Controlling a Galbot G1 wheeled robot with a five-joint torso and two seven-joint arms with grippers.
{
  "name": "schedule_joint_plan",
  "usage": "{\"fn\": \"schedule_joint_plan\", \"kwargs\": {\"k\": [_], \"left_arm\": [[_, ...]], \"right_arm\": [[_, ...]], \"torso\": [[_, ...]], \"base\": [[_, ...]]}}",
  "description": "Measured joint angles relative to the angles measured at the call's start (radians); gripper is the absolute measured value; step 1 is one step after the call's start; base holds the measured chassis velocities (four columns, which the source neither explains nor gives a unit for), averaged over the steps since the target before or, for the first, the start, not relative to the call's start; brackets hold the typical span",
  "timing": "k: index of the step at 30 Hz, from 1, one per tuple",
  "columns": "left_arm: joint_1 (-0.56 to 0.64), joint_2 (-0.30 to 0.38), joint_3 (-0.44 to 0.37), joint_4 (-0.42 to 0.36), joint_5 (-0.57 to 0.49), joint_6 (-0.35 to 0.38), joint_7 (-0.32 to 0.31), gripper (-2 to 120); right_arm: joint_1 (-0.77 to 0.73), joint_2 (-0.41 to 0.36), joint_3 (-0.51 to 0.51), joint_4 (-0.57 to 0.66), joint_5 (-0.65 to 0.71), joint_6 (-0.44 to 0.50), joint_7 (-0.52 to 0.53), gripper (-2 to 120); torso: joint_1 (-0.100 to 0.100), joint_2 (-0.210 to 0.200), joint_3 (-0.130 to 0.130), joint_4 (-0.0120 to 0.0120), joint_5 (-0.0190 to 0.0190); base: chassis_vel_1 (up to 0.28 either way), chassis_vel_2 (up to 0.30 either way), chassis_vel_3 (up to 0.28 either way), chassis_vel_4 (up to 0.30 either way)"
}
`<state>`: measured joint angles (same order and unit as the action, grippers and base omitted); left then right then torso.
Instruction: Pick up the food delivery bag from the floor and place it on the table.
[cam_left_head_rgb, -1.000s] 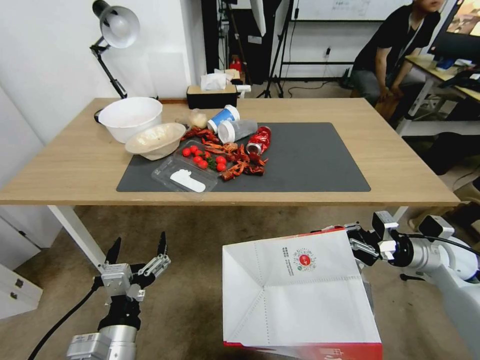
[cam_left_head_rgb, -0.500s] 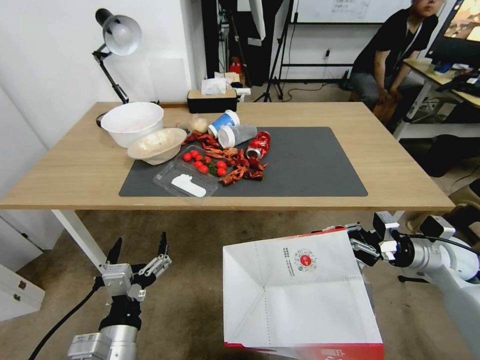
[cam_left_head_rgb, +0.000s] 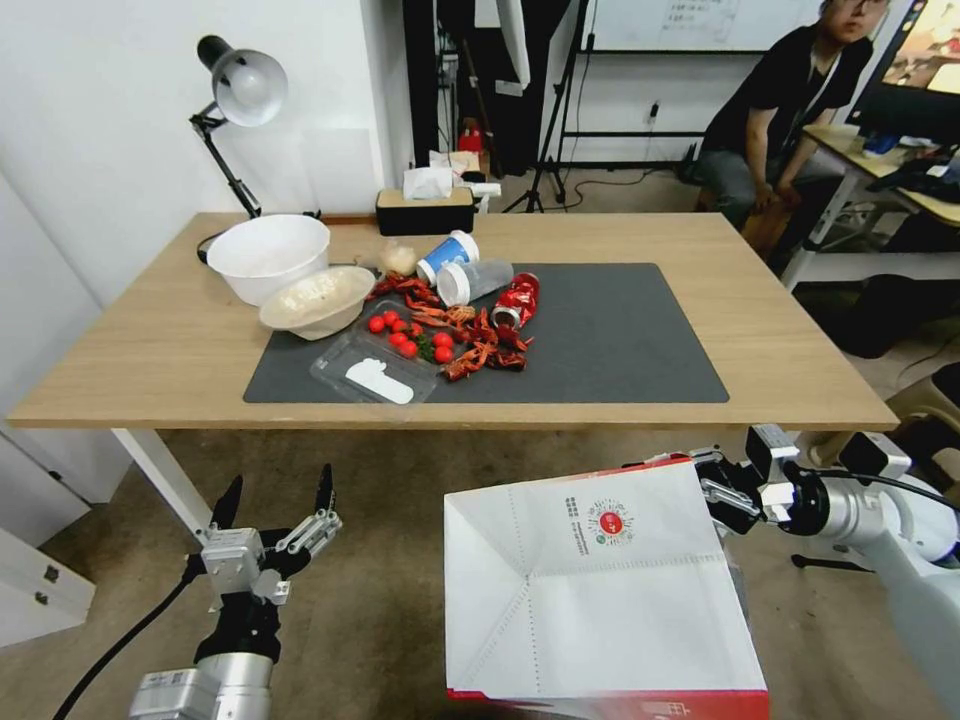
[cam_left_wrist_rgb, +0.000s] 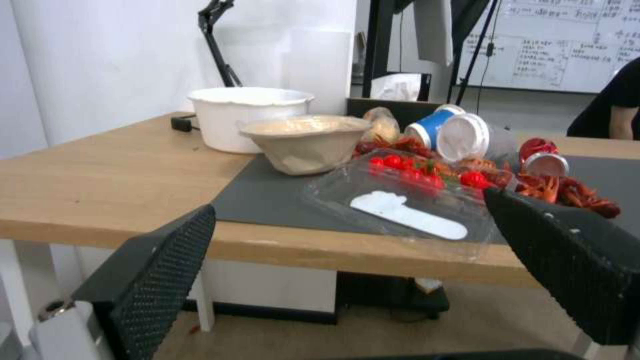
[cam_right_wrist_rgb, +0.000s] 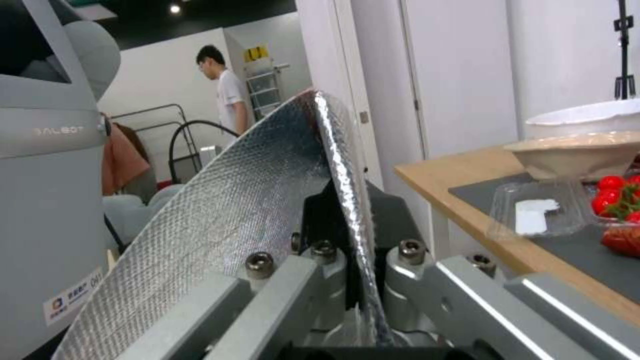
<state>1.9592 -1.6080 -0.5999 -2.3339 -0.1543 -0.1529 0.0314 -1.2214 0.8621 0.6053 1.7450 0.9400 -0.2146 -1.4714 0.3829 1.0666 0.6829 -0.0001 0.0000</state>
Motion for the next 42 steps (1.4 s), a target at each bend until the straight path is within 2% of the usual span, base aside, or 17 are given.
{"fn": "schedule_joint_plan", "kwargs": {"k": [5, 18, 26, 29, 30, 34, 35, 38, 39, 40, 42], "left_arm": [[0.0, 0.0, -0.004, 0.003, -0.015, -0.027, 0.005, 100], [-0.005, 0.0, -0.007, 0.004, -0.016, -0.034, 0.006, 100], [-0.002, 0.0, -0.02, 0.004, -0.014, -0.046, 0.006, 100], [-0.002, 0.0, -0.016, 0.004, -0.011, -0.059, 0.007, 100], [-0.002, 0.0, -0.016, 0.004, -0.011, -0.059, 0.007, 100], [-0.001, 0.0, -0.013, 0.004, -0.01, -0.065, 0.007, 100], [-0.001, 0.0, -0.013, 0.004, -0.01, -0.065, 0.007, 100], [0.01, 0.0, -0.006, -0.001, -0.011, -0.067, 0.005, 100], [0.01, 0.0, -0.006, -0.001, -0.011, -0.067, 0.005, 100], [0.014, 0.0, -0.006, -0.004, -0.011, -0.067, 0.005, 100], [0.015, 0.0, -0.005, -0.005, -0.011, -0.067, 0.004, 100]], "right_arm": [[-0.001, 0.005, 0.0, 0.001, 0.0, 0.0, 0.0, 0], [0.005, 0.0, -0.001, 0.004, 0.013, 0.003, 0.02, 0], [-0.003, -0.078, 0.022, 0.049, 0.117, 0.009, 0.096, 0], [-0.005, -0.134, 0.056, 0.103, 0.269, -0.001, 0.193, 0], [-0.005, -0.134, 0.056, 0.103, 0.269, -0.001, 0.193, 0], [0.001, -0.175, 0.102, 0.193, 0.481, 0.008, 0.379, 0], [0.001, -0.175, 0.102, 0.193, 0.481, 0.008, 0.379, 0], [0.016, -0.198, 0.136, 0.263, 0.597, 0.062, 0.64, 0], [0.016, -0.198, 0.136, 0.263, 0.597, 0.062, 0.64, 0], [0.024, -0.206, 0.139, 0.291, 0.627, 0.094, 0.765, 0], [0.029, -0.21, 0.139, 0.305, 0.641, 0.113, 0.836, 0]], "torso": [[0.013, 0.028, 0.016, 0.0, -0.0001], [0.012, 0.026, 0.015, -0.0001, 0.0], [0.01, 0.023, 0.012, 0.0, -0.0001], [0.009, 0.021, 0.012, 0.0, 0.0], [0.009, 0.021, 0.012, 0.0, 0.0], [0.009, 0.02, 0.011, 0.0, 0.0], [0.009, 0.02, 0.011, 0.0, 0.0], [0.008, 0.019, 0.01, -0.0001, -0.0002], [0.008, 0.019, 0.01, -0.0001, -0.0002], [0.008, 0.019, 0.01, -0.0001, 0.0], [0.008, 0.019, 0.01, 0.0, 0.0]], "base": [[0.0, 0.0, 0.0, 0.0], [0.0, 0.0, 0.0, 0.0], [0.0, 0.0, 0.0, 0.0], [0.0, 0.0, 0.0, 0.0], [0.0, 0.0, 0.0, 0.0], [0.0, 0.0, 0.0, 0.0], [0.0, 0.0, 0.0, 0.0], [0.0, 0.0, 0.0, 0.0], [0.0, 0.0, 0.0, 0.0], [0.0, 0.0, 0.0, 0.0], [0.0, 0.0, 0.0, 0.0]]}}
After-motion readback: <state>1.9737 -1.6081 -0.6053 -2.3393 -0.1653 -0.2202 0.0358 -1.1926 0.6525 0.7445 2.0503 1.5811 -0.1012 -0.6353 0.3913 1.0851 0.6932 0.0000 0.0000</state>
